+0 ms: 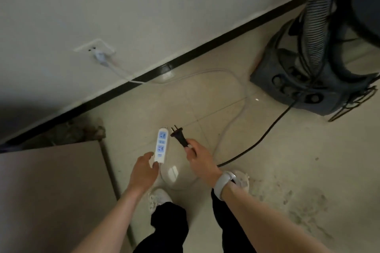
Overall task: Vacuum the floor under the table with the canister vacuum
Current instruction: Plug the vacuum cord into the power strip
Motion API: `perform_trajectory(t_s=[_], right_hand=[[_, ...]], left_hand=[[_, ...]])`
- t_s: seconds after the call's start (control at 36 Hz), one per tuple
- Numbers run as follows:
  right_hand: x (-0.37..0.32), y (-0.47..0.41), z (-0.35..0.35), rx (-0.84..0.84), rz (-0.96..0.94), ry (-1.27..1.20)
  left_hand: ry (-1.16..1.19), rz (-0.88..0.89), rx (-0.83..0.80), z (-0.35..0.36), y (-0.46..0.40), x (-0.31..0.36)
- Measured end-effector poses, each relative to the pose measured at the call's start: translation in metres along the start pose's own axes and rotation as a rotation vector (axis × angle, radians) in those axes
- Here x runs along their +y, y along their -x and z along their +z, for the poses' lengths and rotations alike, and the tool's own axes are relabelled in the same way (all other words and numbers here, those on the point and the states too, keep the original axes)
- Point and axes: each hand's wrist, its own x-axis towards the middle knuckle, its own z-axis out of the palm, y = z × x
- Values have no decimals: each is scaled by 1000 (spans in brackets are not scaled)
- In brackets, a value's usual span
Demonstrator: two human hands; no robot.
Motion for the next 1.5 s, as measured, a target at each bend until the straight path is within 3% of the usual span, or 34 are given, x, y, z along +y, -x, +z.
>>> perform_trajectory(t_s=[0.08,0.22,0.36,0.5,0.64,0.89,1.17,1.5], right_hand=[[22,-51,44,-85,-37,151],[72,-131,77,-189,-154,661],[111,-192,96,-174,-312,1045],[132,-232,109,-188,-350,1236],[136,-245,113,-174,-328,1339],[127,-247,111,-84,-265,1439],[88,-250,148,-132,-251,1608],[111,-244,165,-162,-227,1602]], left_hand=[[-48,-8,-8,16,-50,-53],[-20,11,11,56,-137,-118],[1,93,1,109,-210,-143],[-53,173,93,157,-247,-160],[-54,308,195,173,-262,-165],[-259,534,175,155,-291,-160],[-170,590,127,146,-298,-164],[-62,561,126,146,-295,-166]])
